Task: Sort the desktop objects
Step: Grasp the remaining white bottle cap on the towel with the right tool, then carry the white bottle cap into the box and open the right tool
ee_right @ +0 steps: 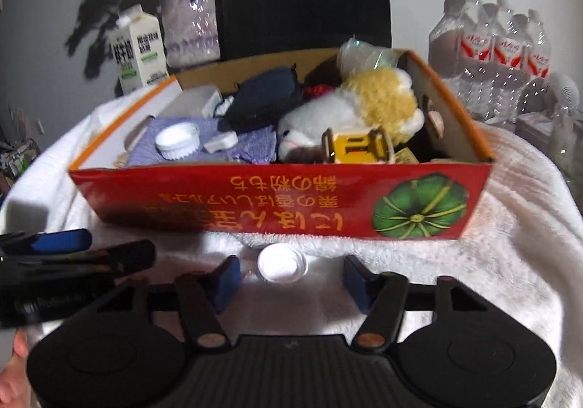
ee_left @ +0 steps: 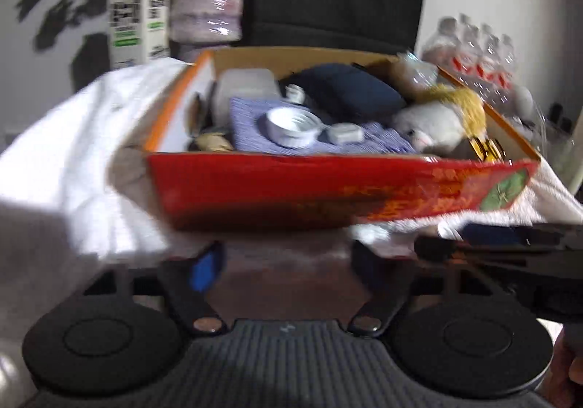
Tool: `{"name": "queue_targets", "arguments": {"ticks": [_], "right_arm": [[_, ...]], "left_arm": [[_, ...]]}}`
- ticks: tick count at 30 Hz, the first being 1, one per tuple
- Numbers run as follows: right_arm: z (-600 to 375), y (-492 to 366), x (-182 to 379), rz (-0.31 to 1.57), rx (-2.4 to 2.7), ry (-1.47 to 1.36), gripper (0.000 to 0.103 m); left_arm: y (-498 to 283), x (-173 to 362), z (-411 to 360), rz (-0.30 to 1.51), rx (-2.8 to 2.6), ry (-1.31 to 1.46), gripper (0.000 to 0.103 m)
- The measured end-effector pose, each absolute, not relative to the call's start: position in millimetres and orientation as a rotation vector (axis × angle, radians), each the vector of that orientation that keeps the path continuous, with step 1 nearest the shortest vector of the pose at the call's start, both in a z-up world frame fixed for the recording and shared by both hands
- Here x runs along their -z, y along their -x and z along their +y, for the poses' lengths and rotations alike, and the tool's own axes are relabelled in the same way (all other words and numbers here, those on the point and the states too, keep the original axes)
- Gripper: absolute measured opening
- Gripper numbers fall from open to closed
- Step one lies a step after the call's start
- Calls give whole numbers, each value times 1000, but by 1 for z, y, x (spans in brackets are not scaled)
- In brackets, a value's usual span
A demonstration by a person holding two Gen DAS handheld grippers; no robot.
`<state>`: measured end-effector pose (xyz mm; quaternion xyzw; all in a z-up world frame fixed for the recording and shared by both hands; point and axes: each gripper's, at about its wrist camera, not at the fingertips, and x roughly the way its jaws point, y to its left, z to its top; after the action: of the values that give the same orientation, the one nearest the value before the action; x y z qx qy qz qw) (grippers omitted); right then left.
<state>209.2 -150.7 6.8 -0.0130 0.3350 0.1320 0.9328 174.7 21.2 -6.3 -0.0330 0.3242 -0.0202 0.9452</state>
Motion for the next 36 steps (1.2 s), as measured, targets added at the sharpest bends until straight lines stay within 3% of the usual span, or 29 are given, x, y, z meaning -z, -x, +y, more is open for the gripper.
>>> {"name": "queue_targets", "arguments": {"ticks": [1, 3, 14, 25, 36], "right_arm": [[-149, -208, -7, 678, -277, 35, 30], [-148, -203, -9, 661, -275, 38, 27], [-164, -162, -41, 585, -277, 10, 27], [-189, -59, -66, 444, -308, 0, 27], [-190, 48, -55, 361, -301, 78, 27]], "left_arm": [[-177, 10, 19, 670, 38, 62, 30], [-176, 11, 15, 654, 9, 36, 4], [-130, -18, 10, 579, 14, 82, 1], [-28, -39, -5, 477, 48, 81, 1], [74, -32, -23, 427, 70, -2, 1]]}}
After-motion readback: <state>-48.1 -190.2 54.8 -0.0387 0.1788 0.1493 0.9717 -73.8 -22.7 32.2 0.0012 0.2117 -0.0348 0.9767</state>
